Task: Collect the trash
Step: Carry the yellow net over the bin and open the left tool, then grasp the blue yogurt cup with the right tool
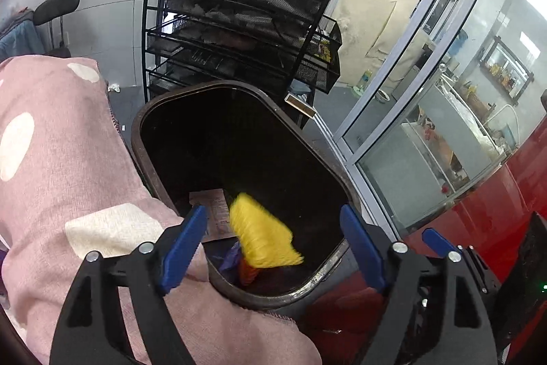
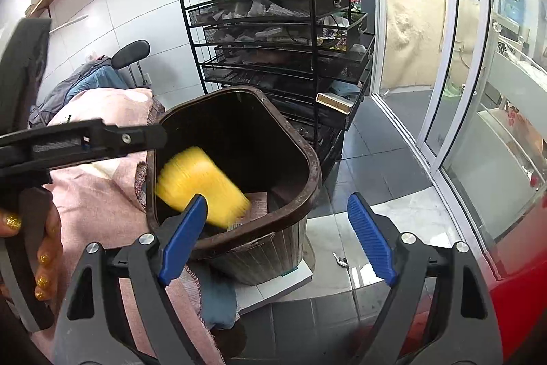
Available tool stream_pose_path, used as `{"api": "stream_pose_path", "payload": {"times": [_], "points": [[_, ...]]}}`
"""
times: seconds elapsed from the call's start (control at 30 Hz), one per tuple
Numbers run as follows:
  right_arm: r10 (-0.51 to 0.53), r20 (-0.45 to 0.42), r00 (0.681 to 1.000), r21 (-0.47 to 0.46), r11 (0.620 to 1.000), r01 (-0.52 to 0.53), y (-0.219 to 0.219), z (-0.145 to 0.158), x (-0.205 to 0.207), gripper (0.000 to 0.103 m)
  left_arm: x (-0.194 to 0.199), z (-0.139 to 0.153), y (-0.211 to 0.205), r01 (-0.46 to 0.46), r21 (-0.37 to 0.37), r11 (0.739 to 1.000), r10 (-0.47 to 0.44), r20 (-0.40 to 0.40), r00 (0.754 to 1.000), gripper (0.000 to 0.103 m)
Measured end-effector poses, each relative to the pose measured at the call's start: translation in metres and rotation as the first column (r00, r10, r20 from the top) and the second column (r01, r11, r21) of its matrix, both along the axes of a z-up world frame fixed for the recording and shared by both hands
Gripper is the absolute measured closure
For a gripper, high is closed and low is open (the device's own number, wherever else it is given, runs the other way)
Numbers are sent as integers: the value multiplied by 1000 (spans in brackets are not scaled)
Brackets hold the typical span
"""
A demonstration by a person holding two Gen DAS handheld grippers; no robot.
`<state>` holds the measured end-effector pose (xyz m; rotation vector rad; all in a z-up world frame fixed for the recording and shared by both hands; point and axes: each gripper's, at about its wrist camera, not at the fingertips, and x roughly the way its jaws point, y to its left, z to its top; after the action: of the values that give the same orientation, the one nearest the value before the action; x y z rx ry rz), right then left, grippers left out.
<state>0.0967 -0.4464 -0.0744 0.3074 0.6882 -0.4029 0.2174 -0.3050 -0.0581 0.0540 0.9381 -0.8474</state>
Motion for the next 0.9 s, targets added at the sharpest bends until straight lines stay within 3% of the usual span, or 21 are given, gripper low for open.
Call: {"api": "stream_pose_path", "payload": {"times": [0.33,0.9], "points": [[8,-21,1000,13,1000,-8,2,-5,2,19,-8,19,40,-68,-67,995,70,21,997,17],[168,-10,986,15,986,-168,51,1,24,19,-55,38,131,-186,-161,969,205,111,972,15]]}}
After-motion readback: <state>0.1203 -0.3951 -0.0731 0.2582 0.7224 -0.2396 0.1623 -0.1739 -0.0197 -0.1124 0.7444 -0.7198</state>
